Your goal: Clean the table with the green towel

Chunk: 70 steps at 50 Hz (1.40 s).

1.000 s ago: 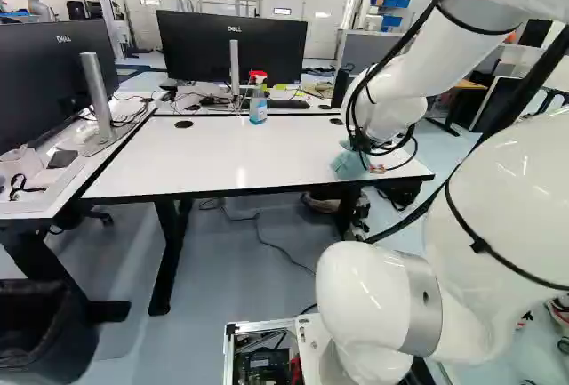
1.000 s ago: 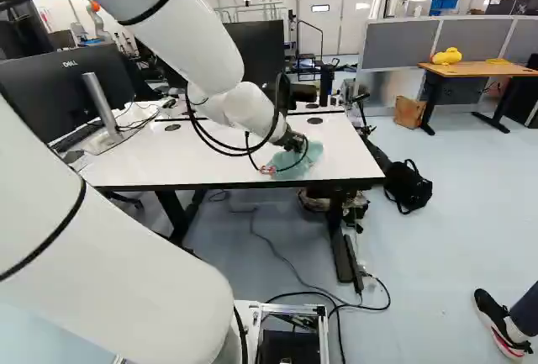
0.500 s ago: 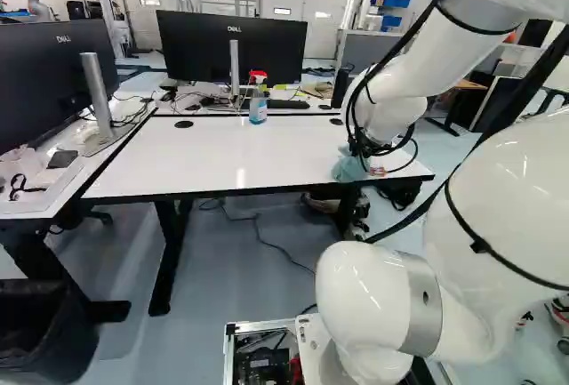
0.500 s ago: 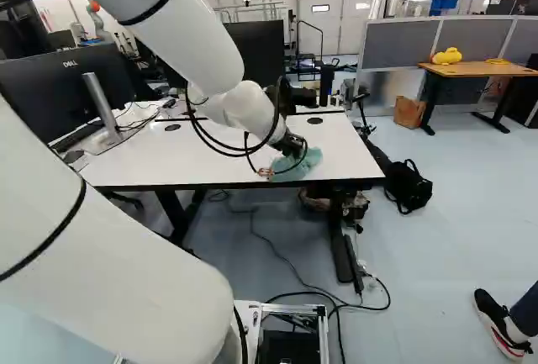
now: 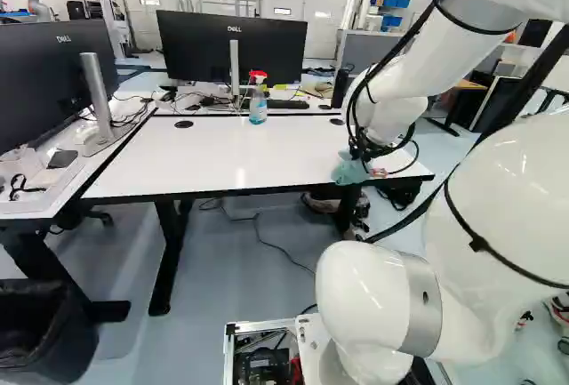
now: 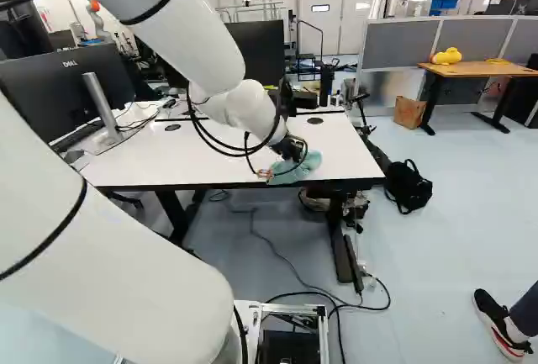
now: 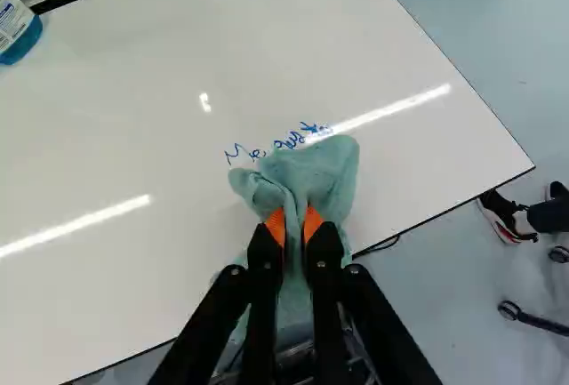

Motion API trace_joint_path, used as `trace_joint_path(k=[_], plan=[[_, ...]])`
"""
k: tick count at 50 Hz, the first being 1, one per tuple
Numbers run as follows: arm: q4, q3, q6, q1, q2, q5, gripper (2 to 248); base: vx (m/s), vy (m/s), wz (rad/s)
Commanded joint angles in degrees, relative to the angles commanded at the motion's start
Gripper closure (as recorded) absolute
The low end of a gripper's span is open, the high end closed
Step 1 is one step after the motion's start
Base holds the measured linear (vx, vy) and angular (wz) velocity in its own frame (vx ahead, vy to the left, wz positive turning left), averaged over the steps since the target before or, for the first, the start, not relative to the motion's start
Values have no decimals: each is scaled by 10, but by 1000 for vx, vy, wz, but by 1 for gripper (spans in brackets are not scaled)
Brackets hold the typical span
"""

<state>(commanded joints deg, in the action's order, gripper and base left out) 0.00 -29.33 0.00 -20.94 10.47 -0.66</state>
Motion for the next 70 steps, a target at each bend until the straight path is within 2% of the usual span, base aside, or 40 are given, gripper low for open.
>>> trace_joint_path(k=[11, 30, 51, 70], plan=[[0, -12, 0, -8, -24, 0, 206, 0, 0, 0], [0, -47, 0, -15, -91, 0, 206, 0, 0, 0], [0, -51, 0, -18, -96, 0, 206, 0, 0, 0], [0, -61, 0, -54, -105, 0, 206, 0, 0, 0]])
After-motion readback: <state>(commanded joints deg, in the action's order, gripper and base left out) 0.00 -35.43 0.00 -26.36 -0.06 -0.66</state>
